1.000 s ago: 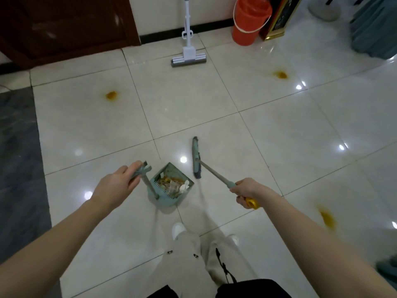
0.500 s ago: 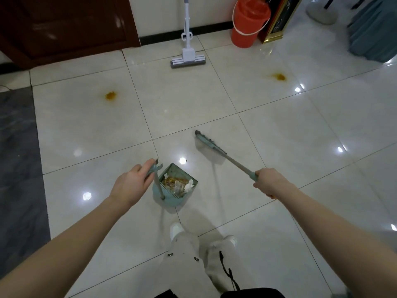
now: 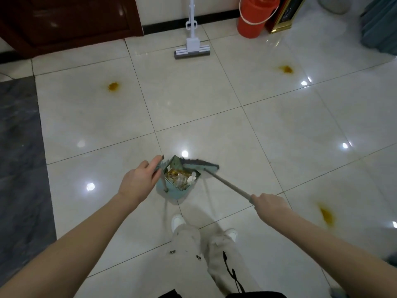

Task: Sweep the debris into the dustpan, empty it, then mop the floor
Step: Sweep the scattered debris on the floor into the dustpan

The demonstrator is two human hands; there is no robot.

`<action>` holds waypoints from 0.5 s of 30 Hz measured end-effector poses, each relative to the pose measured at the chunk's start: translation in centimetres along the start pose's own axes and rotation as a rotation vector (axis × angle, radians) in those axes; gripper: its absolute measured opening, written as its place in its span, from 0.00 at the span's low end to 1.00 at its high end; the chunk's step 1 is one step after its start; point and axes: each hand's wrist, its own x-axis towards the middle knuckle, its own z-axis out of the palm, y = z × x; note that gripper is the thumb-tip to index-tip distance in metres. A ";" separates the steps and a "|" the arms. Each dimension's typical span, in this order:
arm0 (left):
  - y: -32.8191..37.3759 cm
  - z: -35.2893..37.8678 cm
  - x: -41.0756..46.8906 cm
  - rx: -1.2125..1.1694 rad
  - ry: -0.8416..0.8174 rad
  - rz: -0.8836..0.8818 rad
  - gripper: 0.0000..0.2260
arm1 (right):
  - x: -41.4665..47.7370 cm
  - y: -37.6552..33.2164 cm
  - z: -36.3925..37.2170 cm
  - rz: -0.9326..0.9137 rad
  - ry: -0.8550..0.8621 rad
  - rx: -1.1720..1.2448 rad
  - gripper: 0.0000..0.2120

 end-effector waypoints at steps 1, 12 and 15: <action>0.0 0.0 0.0 -0.003 0.003 0.001 0.15 | -0.5 0.7 -0.1 -0.015 0.007 -0.014 0.14; -0.2 0.0 -1.8 -0.005 -0.023 -0.028 0.16 | -2.0 2.9 -1.9 0.092 0.067 0.132 0.11; -0.5 0.0 -2.4 0.009 -0.026 -0.038 0.16 | -0.2 0.8 -2.4 0.137 0.070 0.163 0.13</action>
